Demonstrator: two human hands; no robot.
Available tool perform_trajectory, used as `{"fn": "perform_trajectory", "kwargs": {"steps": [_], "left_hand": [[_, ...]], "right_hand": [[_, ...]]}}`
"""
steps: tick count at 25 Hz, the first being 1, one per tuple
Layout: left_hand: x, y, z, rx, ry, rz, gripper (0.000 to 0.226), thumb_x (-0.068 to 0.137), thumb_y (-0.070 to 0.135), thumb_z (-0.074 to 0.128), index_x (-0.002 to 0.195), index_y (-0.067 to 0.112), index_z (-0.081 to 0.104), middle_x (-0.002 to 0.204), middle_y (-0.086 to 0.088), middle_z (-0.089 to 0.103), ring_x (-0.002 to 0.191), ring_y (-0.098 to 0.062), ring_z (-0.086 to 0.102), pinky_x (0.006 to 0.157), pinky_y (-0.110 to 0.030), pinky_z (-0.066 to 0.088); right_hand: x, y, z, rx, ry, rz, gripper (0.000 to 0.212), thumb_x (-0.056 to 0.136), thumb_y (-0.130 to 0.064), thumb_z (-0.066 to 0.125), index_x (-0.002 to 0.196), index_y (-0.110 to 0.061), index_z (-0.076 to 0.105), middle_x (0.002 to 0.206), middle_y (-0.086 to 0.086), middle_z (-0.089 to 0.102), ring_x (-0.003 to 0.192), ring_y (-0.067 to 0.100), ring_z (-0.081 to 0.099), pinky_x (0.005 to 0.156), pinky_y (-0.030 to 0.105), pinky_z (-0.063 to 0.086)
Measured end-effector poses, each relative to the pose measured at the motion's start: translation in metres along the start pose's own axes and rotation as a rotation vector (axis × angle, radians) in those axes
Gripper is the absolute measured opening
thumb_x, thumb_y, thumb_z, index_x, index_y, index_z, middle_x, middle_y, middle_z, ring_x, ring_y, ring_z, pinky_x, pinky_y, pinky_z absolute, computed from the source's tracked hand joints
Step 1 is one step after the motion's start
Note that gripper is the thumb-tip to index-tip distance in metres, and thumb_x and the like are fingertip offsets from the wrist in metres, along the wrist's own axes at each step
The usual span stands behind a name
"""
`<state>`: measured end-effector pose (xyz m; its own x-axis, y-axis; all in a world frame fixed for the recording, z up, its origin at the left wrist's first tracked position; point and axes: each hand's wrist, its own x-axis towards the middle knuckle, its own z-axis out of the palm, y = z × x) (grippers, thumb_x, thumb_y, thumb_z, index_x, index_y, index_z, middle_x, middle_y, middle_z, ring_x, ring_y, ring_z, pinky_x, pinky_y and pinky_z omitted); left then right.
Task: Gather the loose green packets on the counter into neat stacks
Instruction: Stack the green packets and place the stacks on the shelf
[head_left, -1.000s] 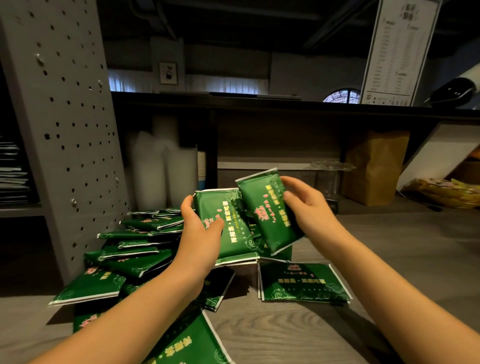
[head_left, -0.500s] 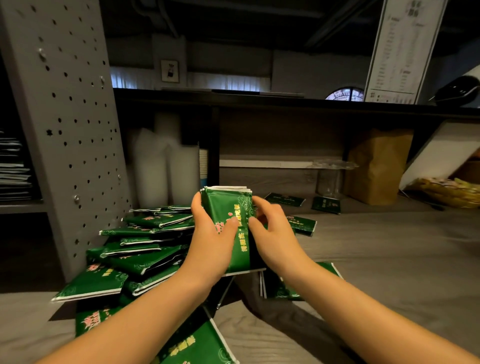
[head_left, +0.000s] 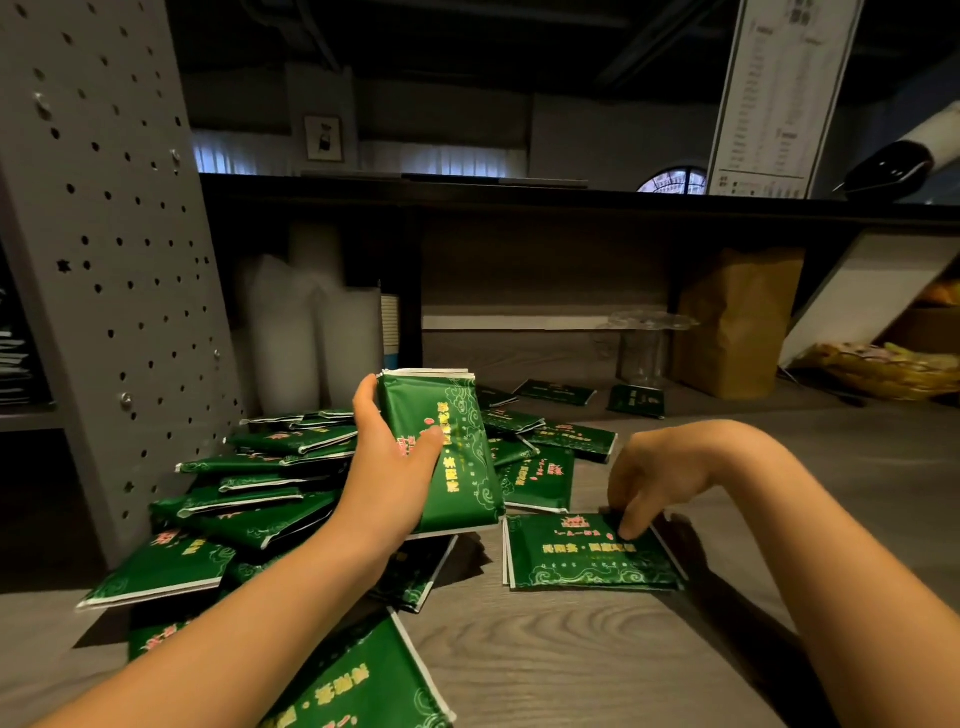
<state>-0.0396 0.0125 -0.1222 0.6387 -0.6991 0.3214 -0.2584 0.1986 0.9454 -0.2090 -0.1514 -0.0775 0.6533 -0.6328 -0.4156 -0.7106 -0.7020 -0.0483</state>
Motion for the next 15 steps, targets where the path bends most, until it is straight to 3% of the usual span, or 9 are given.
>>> {"fn": "perform_trajectory", "kwargs": {"steps": [2, 5, 8, 11, 13, 15], "left_hand": [[-0.0002, -0.0003, 0.0010, 0.005, 0.002, 0.002, 0.068, 0.096, 0.009, 0.049, 0.147, 0.029, 0.009, 0.107, 0.004, 0.059, 0.088, -0.014, 0.063, 0.068, -0.023, 0.051], [-0.0002, -0.0004, 0.0012, 0.005, 0.003, -0.001, 0.068, 0.096, 0.009, 0.049, 0.147, 0.029, 0.009, 0.112, 0.001, 0.059, 0.089, -0.013, 0.063, 0.068, -0.024, 0.050], [-0.0003, -0.0003, 0.0006, 0.018, 0.007, -0.007, 0.067, 0.096, 0.010, 0.049, 0.146, 0.030, 0.010, 0.115, -0.001, 0.059, 0.088, -0.013, 0.064, 0.062, -0.022, 0.050], [-0.0002, 0.0017, -0.0007, 0.030, 0.021, 0.015, 0.066, 0.096, 0.009, 0.049, 0.146, 0.030, 0.012, 0.106, 0.009, 0.058, 0.082, -0.006, 0.063, 0.057, -0.016, 0.050], [0.0012, 0.0032, -0.0013, 0.023, 0.038, 0.030, 0.065, 0.096, 0.008, 0.049, 0.146, 0.029, 0.014, 0.105, 0.012, 0.056, 0.081, -0.002, 0.061, 0.061, -0.017, 0.049], [0.0018, 0.0045, -0.0024, 0.022, 0.045, 0.040, 0.063, 0.096, 0.007, 0.049, 0.145, 0.030, 0.018, 0.107, 0.013, 0.055, 0.081, 0.003, 0.059, 0.062, -0.016, 0.048]], "right_hand": [[0.0048, 0.0034, 0.0028, 0.001, -0.008, 0.013, 0.040, 0.079, -0.035, 0.073, 0.114, -0.021, 0.059, 0.119, 0.001, 0.057, 0.104, 0.019, 0.055, 0.089, 0.032, 0.050], [0.0066, 0.0026, 0.0057, 0.012, -0.033, 0.021, 0.047, 0.082, -0.031, 0.071, 0.123, -0.011, 0.056, 0.108, 0.000, 0.053, 0.095, 0.018, 0.051, 0.070, 0.023, 0.046], [0.0045, 0.0022, 0.0056, 0.058, -0.032, 0.002, 0.041, 0.083, -0.025, 0.070, 0.118, -0.012, 0.052, 0.112, 0.007, 0.055, 0.092, 0.019, 0.053, 0.062, 0.019, 0.045], [0.0025, 0.0046, 0.0042, 0.275, 0.053, -0.092, 0.032, 0.083, -0.012, 0.069, 0.108, -0.016, 0.049, 0.119, 0.010, 0.055, 0.094, 0.021, 0.057, 0.071, 0.024, 0.050], [0.0008, 0.0077, 0.0026, 0.508, 0.208, -0.222, 0.032, 0.084, -0.007, 0.066, 0.110, -0.020, 0.053, 0.118, 0.008, 0.055, 0.101, 0.024, 0.059, 0.082, 0.032, 0.053], [-0.0015, 0.0085, 0.0015, 0.753, 0.372, -0.371, 0.030, 0.087, -0.009, 0.062, 0.113, -0.023, 0.056, 0.114, 0.007, 0.058, 0.103, 0.024, 0.061, 0.083, 0.036, 0.056]]}}
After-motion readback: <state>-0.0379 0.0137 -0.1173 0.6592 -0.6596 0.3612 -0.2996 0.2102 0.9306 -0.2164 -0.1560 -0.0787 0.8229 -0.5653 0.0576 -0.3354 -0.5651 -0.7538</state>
